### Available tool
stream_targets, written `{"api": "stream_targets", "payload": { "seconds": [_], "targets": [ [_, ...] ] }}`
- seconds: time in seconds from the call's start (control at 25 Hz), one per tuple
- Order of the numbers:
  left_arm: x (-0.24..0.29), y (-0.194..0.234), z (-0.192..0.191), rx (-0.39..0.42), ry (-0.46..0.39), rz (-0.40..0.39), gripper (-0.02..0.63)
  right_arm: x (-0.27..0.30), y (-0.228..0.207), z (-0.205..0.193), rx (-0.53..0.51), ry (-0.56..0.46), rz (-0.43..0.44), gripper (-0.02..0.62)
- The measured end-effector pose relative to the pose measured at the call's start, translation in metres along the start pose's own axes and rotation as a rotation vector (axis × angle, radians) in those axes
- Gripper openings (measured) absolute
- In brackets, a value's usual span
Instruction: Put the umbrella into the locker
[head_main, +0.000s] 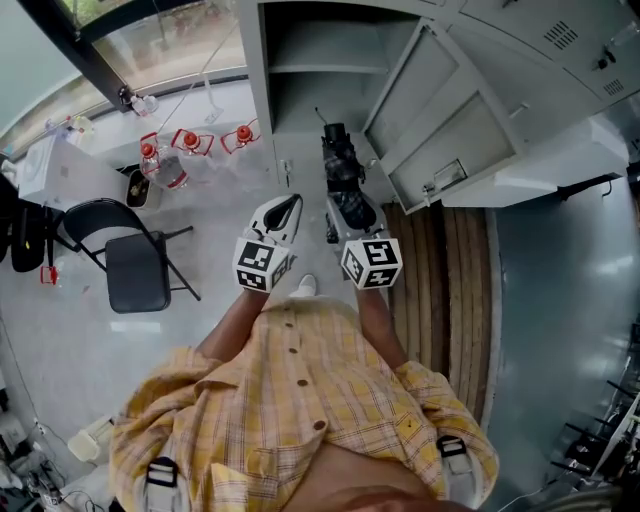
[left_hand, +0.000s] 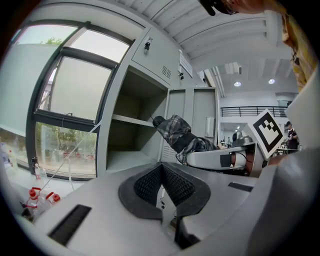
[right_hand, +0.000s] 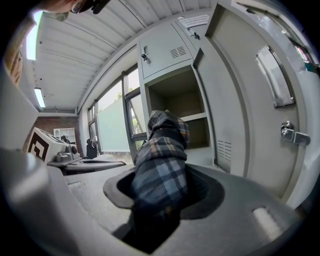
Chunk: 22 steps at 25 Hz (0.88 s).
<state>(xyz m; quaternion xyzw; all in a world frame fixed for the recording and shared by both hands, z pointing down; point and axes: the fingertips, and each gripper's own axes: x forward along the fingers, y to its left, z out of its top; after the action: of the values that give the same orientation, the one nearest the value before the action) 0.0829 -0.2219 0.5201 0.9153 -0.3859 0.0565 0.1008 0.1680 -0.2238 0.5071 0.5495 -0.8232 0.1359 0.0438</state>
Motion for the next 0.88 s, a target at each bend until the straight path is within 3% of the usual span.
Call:
{"api": "stream_targets", "payload": {
  "seconds": [0.48,0.88],
  "targets": [
    [0.015,0.022,0.013,0.0,0.006,0.051,0.004,0.035,-0.016,0.004,-0.003,0.046,0.016,0.196],
    [0.043,0.041,0.017,0.004,-0.004,-0.026,0.003,0.081,-0.028,0.004,-0.014,0.104,-0.011,0.196]
  ]
}}
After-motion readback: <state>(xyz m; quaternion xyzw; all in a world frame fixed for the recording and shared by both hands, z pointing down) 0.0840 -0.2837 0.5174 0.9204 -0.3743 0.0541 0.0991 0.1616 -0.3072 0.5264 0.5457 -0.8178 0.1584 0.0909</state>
